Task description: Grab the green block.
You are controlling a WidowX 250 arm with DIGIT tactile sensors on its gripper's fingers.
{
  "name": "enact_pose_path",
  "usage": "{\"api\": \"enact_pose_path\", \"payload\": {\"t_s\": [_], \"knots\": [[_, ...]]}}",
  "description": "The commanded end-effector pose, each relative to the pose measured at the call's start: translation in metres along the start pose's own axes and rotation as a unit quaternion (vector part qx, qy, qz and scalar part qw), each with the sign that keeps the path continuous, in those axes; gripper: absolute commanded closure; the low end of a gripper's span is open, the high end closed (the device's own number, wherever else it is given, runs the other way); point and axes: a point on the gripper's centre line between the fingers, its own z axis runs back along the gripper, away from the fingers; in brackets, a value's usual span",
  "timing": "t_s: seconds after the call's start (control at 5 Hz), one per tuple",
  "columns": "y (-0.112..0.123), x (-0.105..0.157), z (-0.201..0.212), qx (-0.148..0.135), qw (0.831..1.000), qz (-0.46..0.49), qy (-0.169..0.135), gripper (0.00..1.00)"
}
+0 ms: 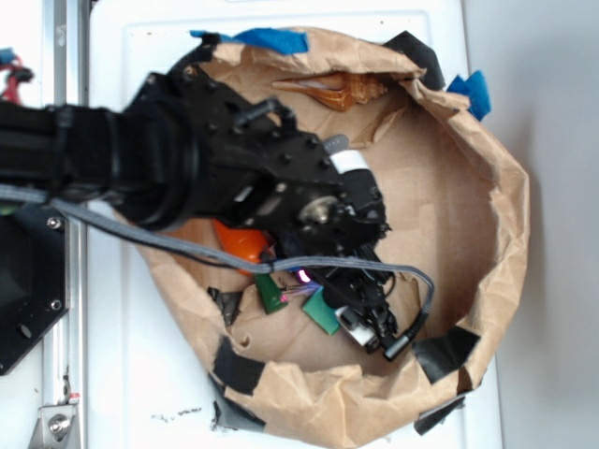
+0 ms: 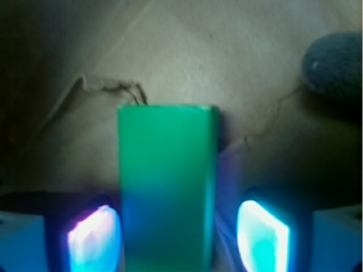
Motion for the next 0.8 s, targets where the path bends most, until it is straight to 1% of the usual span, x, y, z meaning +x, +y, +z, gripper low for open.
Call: {"api": "enact_pose_path", "payload": {"t_s": [0.0, 0.2, 0.4, 0.6], "knots": [[-0.003, 0.012, 0.010, -0.006, 1.000, 0.011, -0.011, 0.00], [-0.009, 0.016, 0.005, -0.004, 1.000, 0.005, -0.016, 0.00], [0.006, -0.015, -0.018, -0.004, 1.000, 0.002, -0.017, 0.00], [0.009, 0.008, -0.023, 0.006, 1.000, 0.003, -0.015, 0.00]]}}
